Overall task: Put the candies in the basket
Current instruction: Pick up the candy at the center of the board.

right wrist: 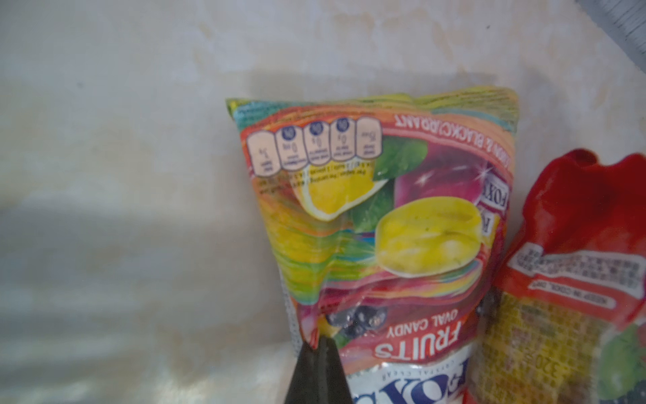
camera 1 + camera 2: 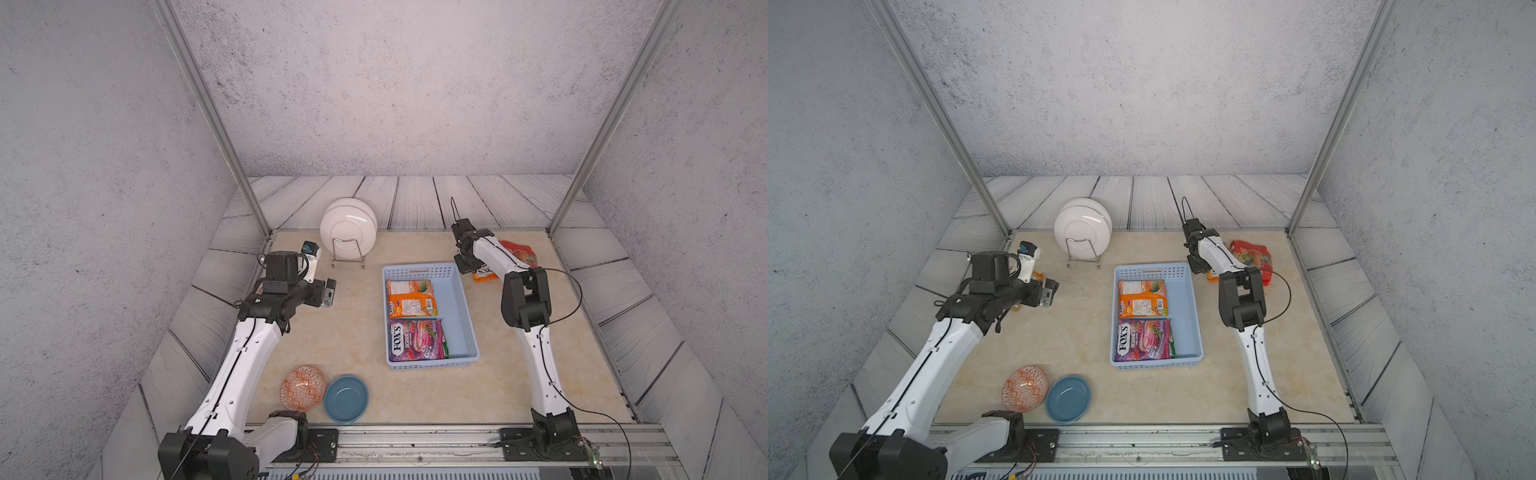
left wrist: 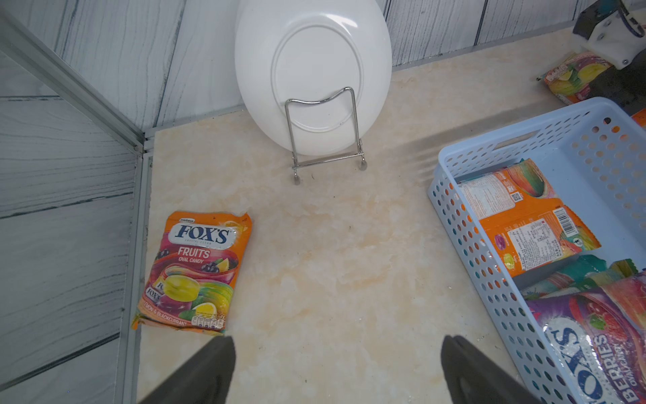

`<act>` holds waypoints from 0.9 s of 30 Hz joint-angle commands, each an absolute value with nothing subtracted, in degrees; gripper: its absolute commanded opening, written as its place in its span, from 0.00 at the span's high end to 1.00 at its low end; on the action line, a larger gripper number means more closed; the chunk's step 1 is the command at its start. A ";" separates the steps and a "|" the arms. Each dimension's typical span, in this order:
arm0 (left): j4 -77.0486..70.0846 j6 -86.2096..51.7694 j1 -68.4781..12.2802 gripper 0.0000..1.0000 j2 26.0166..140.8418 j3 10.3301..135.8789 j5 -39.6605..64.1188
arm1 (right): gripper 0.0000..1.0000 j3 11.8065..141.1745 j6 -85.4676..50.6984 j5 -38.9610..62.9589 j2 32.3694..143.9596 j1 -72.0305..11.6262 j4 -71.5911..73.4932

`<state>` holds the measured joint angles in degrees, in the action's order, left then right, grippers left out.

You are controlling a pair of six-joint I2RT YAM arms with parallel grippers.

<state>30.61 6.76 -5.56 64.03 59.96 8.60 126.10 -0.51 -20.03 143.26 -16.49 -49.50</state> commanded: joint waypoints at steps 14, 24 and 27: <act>31.31 6.22 -5.12 0.02 62.41 60.96 9.42 | 1.00 116.20 7.78 -22.59 121.53 -18.57 -47.83; 30.53 6.10 -5.14 0.02 61.72 60.30 10.60 | 1.00 104.67 17.30 -21.69 108.69 -21.68 -37.84; 30.69 6.35 -5.10 0.01 61.95 60.32 10.36 | 1.00 100.79 21.15 -19.56 104.93 -23.28 -34.52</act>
<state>30.61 6.42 -5.56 62.87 59.94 10.02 102.96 16.43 -21.02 110.98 -22.20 -40.03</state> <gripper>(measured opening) 0.984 0.036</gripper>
